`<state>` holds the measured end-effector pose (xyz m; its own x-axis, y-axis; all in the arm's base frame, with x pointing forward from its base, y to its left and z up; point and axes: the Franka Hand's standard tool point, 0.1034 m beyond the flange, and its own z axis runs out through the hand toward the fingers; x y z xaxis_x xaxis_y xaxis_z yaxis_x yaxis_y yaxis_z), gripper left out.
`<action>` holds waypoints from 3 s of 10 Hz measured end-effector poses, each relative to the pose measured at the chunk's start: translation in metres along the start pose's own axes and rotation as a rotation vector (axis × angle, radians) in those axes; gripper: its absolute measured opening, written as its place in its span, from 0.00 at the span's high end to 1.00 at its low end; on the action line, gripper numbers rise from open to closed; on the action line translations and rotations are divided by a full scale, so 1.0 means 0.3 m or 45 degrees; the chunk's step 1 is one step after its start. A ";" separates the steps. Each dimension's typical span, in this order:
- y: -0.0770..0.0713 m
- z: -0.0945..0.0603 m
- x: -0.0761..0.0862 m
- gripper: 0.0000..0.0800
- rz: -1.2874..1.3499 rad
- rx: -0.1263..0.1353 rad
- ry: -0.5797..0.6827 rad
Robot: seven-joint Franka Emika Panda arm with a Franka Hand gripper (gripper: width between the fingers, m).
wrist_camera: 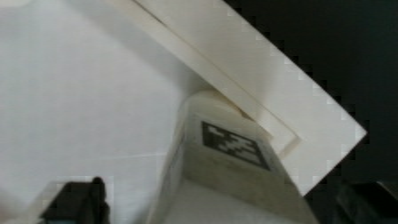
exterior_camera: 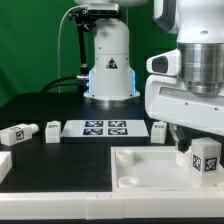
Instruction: Assemble one leg
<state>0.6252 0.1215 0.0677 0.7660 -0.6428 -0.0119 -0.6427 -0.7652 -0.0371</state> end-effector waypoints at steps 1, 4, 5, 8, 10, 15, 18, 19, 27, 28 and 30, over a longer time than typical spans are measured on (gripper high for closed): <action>-0.004 0.000 -0.005 0.19 -0.153 -0.004 0.004; -0.015 0.002 -0.021 0.19 -0.757 -0.023 0.009; -0.018 0.000 -0.027 0.19 -0.920 -0.039 0.004; -0.014 -0.009 -0.014 0.19 -1.291 -0.063 -0.009; -0.013 -0.008 -0.014 0.19 -1.331 -0.062 -0.011; -0.009 -0.008 -0.008 0.64 -1.269 -0.062 -0.007; -0.008 -0.014 -0.008 0.64 -0.828 -0.053 0.002; -0.007 -0.014 -0.007 0.64 -0.668 -0.053 0.006; 0.091 -0.020 0.050 0.61 0.181 -0.149 0.101; 0.091 -0.020 0.051 0.60 0.177 -0.150 0.102; 0.090 -0.019 0.049 0.38 0.180 -0.147 0.099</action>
Offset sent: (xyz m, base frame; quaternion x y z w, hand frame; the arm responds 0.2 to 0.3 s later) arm -0.0052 0.0140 0.0018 -0.0173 -0.0190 -0.3664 0.9301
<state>0.6192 0.0912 0.0721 0.6672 -0.7417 0.0688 -0.7448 -0.6631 0.0742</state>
